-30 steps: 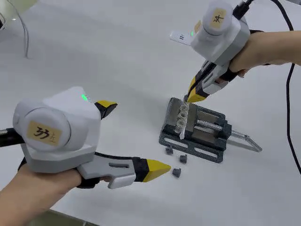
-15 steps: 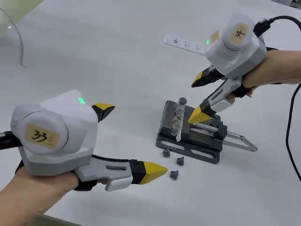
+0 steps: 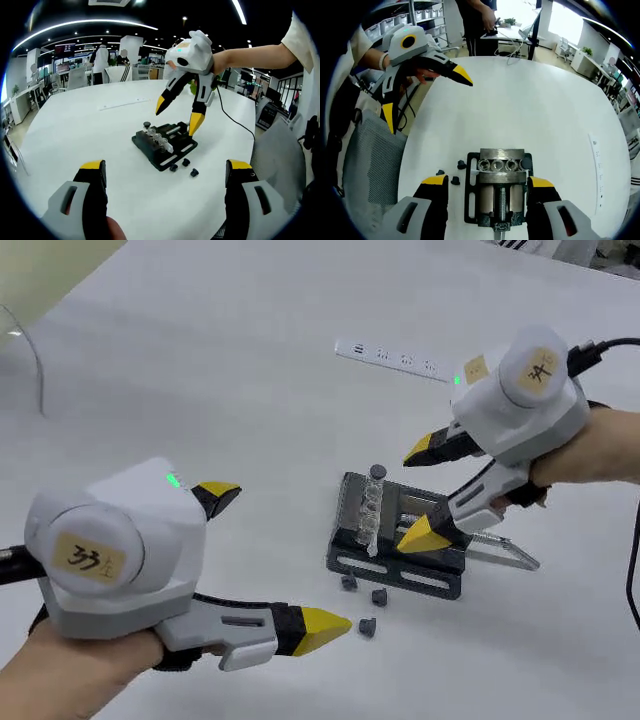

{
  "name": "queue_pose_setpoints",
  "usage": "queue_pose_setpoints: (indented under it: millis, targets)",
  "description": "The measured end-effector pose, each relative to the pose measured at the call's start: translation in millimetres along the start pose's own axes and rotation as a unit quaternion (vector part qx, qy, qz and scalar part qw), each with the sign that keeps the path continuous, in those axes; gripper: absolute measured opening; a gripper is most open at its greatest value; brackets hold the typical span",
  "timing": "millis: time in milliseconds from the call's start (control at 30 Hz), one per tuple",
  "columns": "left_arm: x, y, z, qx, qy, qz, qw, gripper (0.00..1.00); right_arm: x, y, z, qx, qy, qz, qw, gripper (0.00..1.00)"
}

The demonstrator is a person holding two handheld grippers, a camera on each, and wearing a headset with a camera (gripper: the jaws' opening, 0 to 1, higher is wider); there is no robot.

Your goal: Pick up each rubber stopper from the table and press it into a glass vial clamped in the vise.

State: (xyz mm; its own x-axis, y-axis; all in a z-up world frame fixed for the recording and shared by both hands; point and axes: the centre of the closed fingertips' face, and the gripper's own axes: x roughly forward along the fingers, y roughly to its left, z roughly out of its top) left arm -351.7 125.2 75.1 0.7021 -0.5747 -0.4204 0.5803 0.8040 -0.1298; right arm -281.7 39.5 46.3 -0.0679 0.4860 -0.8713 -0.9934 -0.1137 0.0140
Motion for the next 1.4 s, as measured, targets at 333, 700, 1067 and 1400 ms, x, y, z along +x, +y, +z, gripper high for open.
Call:
queue_pose_setpoints:
  millis: [333,700,1067,1400]
  targets:
    - [-4.7,-5.5,-6.2,0.020,0.019,-0.011,0.9996,0.99,5.6,32.5,-13.6,0.029,-0.054,-0.008,0.9981,0.52]
    - [-7.1,-13.4,-8.9,0.028,0.030,-0.019,0.9990,0.99,26.8,72.2,-19.9,0.060,-0.095,-0.010,0.9936,0.38]
    - [-9.9,-21.4,-14.2,0.031,0.036,-0.028,0.9985,0.99,48.3,92.9,-21.4,0.089,-0.113,-0.026,0.9893,0.24]
    - [-11.6,-24.8,-17.2,0.027,0.037,-0.029,0.9985,0.99,63.3,90.1,-30.8,0.098,-0.103,-0.029,0.9895,0.17]
